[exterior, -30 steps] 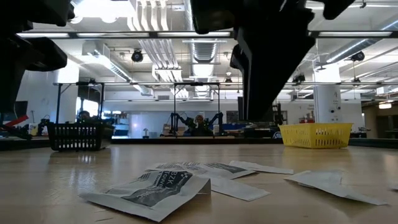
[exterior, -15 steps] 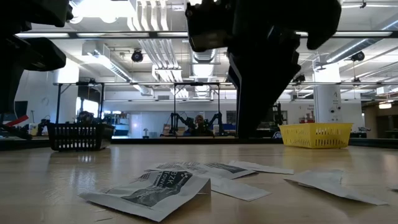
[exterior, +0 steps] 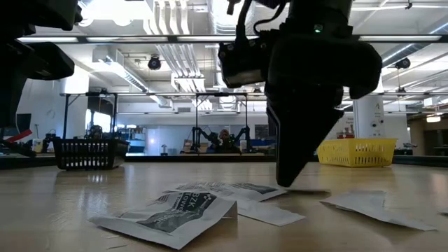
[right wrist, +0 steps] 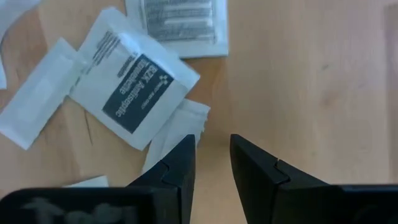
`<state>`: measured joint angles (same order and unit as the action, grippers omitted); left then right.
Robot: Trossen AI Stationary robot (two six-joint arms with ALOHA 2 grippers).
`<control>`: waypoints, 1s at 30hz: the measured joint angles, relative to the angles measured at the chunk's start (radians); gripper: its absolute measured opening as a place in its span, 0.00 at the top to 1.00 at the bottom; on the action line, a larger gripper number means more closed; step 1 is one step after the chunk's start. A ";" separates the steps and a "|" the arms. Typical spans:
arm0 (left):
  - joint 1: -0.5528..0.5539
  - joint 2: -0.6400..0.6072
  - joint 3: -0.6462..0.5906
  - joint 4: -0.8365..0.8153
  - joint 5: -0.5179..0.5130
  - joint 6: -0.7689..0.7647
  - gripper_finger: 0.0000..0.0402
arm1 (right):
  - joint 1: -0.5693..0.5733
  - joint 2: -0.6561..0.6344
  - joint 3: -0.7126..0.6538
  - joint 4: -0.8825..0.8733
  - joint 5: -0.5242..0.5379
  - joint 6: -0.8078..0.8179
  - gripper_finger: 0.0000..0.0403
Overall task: Pick & Place First Aid Supplies
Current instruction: Put the green bandage into the black bin
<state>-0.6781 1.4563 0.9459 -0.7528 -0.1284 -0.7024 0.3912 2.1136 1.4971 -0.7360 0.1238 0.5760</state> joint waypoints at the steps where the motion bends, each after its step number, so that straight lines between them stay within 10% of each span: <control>1: 0.000 0.000 0.000 0.000 0.000 0.000 0.73 | 0.000 0.000 -0.007 0.009 -0.014 0.001 0.76; 30: 0.000 0.000 -0.002 -0.002 0.000 -0.001 0.73 | -0.005 -0.019 -0.042 0.117 -0.099 0.064 0.77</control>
<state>-0.6781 1.4563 0.9440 -0.7545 -0.1284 -0.7033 0.3859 2.0948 1.4548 -0.6194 0.0246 0.6403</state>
